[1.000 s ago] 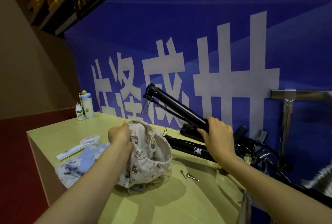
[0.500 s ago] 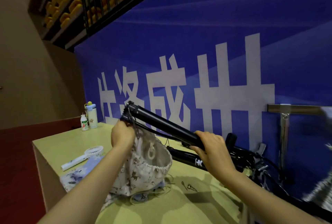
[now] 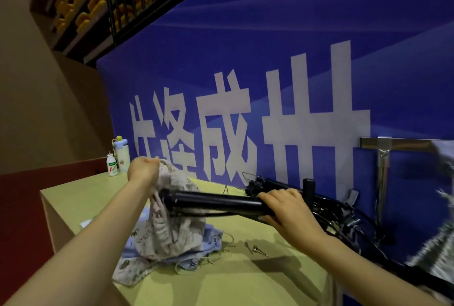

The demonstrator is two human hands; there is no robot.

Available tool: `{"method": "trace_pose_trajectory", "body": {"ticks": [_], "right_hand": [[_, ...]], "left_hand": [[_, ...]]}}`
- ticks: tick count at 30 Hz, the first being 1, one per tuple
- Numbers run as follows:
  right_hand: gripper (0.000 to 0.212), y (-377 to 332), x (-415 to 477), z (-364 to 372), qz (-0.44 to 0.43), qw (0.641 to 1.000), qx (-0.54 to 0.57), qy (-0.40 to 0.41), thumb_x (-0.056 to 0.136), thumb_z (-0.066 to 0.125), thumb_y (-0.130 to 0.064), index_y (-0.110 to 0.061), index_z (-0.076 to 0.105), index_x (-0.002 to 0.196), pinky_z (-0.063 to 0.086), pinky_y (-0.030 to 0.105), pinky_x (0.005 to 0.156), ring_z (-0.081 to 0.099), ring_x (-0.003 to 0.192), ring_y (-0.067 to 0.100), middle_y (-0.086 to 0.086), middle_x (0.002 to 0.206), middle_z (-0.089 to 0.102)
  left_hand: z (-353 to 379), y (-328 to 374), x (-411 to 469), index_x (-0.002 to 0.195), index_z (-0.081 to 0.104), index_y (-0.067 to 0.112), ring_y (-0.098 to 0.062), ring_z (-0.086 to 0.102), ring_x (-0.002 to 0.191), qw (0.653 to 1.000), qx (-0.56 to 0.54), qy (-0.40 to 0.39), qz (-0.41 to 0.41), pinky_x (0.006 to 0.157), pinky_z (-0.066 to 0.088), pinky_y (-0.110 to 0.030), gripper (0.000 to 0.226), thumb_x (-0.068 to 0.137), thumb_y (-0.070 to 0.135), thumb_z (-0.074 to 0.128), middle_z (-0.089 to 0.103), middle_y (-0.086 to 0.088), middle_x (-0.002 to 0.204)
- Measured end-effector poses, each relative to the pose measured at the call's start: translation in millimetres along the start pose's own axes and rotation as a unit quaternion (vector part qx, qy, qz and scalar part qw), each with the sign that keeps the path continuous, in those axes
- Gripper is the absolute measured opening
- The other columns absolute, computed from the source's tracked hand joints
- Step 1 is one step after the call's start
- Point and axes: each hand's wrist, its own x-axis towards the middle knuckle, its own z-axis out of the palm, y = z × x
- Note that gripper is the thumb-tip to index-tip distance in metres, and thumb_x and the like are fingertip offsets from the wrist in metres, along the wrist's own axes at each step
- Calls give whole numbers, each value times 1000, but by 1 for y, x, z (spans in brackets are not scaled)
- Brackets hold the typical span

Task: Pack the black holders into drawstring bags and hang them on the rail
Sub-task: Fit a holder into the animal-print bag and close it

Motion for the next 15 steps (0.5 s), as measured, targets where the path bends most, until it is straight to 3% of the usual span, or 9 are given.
{"method": "trace_pose_trajectory", "body": {"ticks": [3,5,8,11,15], "right_hand": [[44,-9,10,4,-20,996,-74,45,72,75,-43,-30,63,112,51,31,84,66,89,12,-12,98,70],[44,-16,22,-1,-26,993,-97,69,64,82,-42,-29,68,103,53,32,78,68,79,12,-10,88,71],[40,-21,39,-14,-27,986,-142,82,63,84,-37,-26,69,99,51,35,78,67,77,17,-7,84,70],[31,-19,48,-30,-17,983,-153,95,81,70,-35,-24,65,109,43,38,90,64,91,22,-3,95,70],[29,-23,52,-38,-44,978,-167,117,79,72,-35,-24,66,106,44,38,91,65,89,20,-4,94,71]], "left_hand": [[13,11,-24,97,60,0,-31,55,89,992,88,-33,90,78,42,-37,25,97,19,45,59,-20,94],[27,13,-33,94,55,3,-26,51,84,982,126,-49,134,73,38,-34,21,98,19,42,56,-16,92],[37,15,-44,103,51,-3,-31,51,84,964,185,-38,187,68,36,-33,23,99,16,39,60,-22,100],[31,18,-52,109,47,-7,-34,50,81,949,223,-9,220,65,32,-35,25,101,13,35,61,-26,101],[32,28,-69,115,46,-8,-33,55,88,950,181,-44,250,70,37,-34,27,99,13,38,60,-24,108]]}}
